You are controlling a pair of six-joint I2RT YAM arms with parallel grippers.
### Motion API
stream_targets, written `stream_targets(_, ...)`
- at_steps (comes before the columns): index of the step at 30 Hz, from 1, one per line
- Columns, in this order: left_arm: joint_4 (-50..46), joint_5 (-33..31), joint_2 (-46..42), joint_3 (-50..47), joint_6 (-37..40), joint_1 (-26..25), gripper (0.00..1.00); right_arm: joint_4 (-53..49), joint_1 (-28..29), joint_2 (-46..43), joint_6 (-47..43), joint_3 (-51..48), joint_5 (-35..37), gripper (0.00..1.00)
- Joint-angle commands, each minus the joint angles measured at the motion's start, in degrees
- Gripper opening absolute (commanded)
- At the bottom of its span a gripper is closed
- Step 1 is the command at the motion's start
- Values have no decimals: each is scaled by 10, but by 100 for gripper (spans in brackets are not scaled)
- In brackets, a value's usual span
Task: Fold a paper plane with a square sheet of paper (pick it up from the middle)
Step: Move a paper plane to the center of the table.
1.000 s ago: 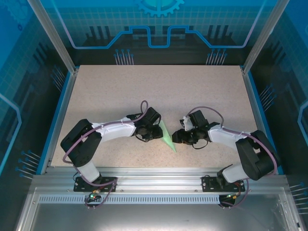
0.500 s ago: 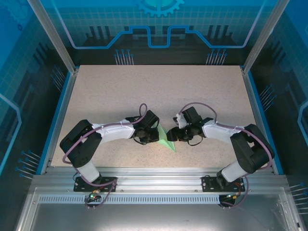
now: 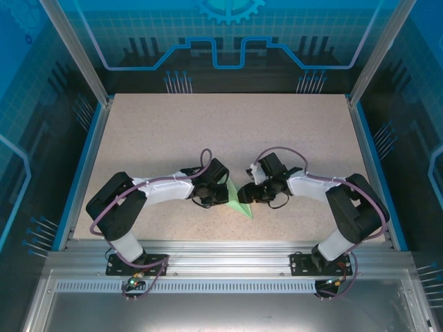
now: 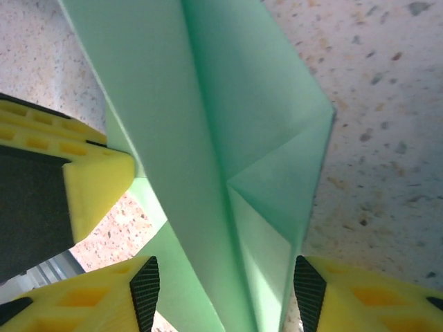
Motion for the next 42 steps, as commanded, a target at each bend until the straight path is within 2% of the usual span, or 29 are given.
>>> stream_targets(1,-5,-7,-4,-6,13,-3,14,6,14,-13,-13,-2,-27,55)
stream_targets(10,-4,-7,-2,-2,12,-4,14,-27,43,-48,-39,-2,1,53)
stream_targets(23,0,-7,-2,-4,11,-3,14,-75,90,0,-59,40,90,52)
stream_targets(27,5,-4,-1,-5,10,-3,14,-96,102,21,-69,59,118,44)
stream_targets(30,7,-3,-1,-6,11,-3,13,-129,122,40,-74,87,172,37)
stream_targets(33,8,-5,-3,-8,12,-2,13,-145,133,53,-70,102,207,34)
stream_targets(38,10,-5,-6,-13,13,-2,13,-157,142,72,-65,116,219,32)
stream_targets(42,12,-6,-5,-16,12,-2,13,-165,142,82,-57,123,233,24)
